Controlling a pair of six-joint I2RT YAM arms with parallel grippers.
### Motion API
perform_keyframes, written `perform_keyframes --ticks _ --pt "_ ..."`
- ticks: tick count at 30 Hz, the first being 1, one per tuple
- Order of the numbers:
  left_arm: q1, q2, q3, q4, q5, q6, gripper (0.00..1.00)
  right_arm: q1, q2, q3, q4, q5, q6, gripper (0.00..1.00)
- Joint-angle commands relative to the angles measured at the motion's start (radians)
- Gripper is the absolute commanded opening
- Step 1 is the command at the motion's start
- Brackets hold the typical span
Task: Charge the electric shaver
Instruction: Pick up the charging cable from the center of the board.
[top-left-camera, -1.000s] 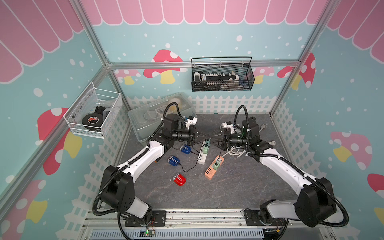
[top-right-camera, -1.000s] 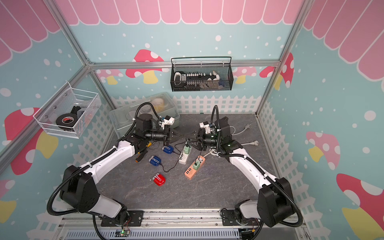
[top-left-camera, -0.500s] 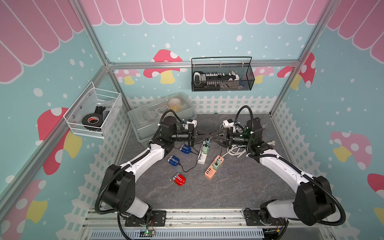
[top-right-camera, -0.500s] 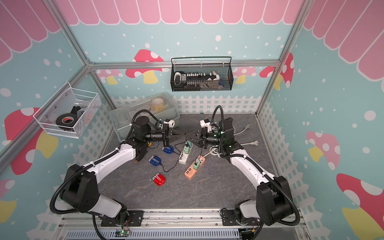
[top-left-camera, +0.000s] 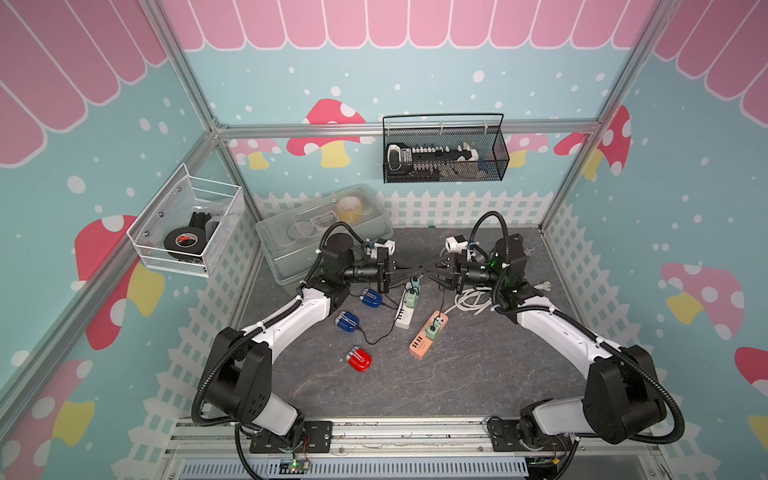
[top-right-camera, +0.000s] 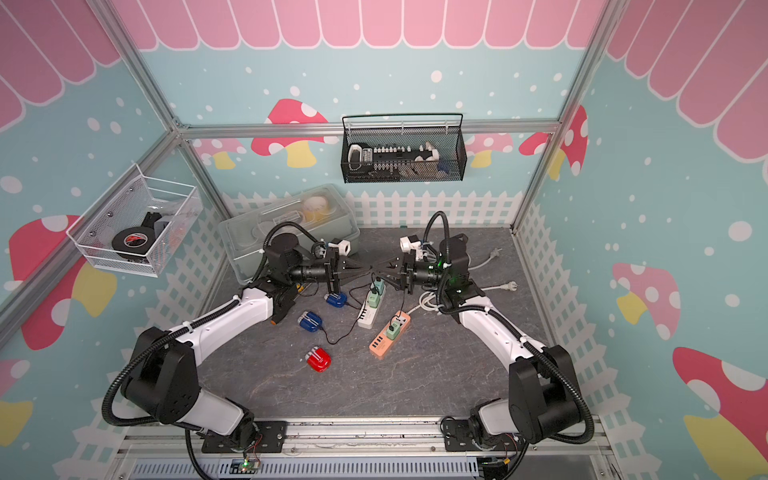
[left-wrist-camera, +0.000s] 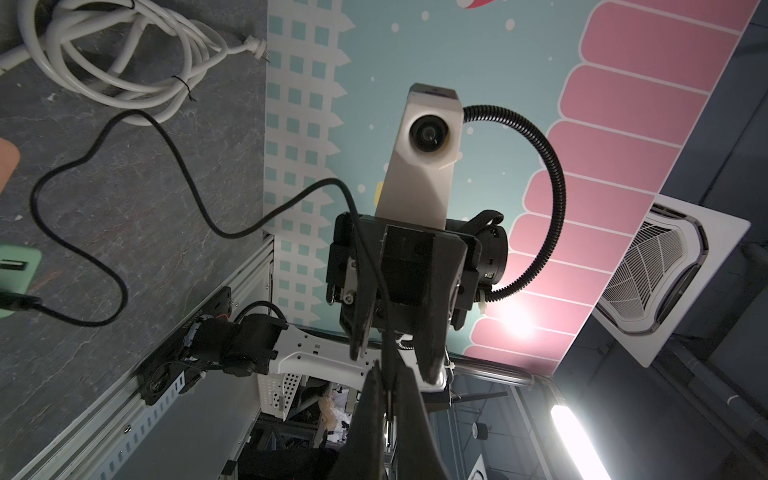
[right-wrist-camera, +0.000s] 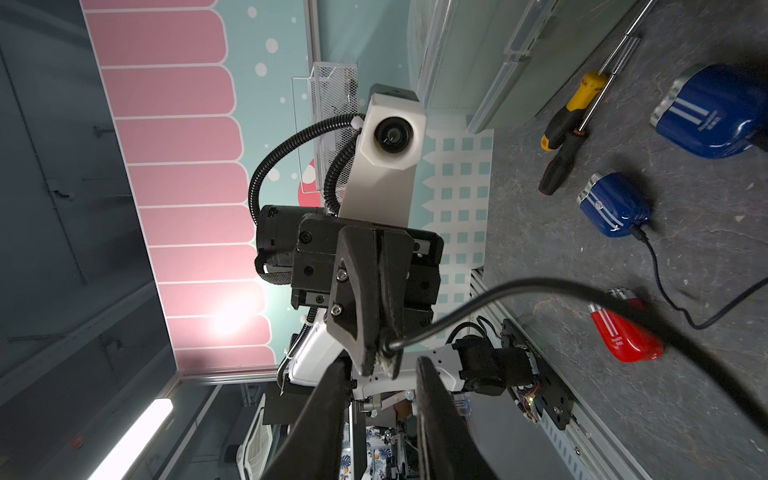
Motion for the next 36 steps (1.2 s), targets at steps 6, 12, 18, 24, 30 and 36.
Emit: perform_keyframes --ticks 6,12,18,24,30,36 --pt "-0.007 0.011 0.004 0.055 0.020 -0.027 0.00 -0.001 0.037 0.026 0.038 0.005 0.036 0.27" --pt "-0.009 0.017 0.007 0.064 0.020 -0.027 0.00 -0.001 0.049 0.031 0.057 0.007 0.055 0.20" --pt "-0.009 0.030 0.010 0.075 0.016 -0.030 0.00 0.000 0.054 0.035 0.081 0.005 0.080 0.17" --pt "-0.009 0.042 0.021 0.083 0.011 -0.035 0.00 0.001 0.048 0.038 0.085 0.005 0.096 0.05" --pt "0.008 0.026 -0.002 0.082 -0.074 -0.014 0.09 0.000 0.015 0.002 0.085 0.081 0.133 0.00" --pt "0.009 0.028 0.009 0.068 -0.106 0.031 0.15 0.000 -0.012 -0.035 0.097 0.172 0.202 0.00"
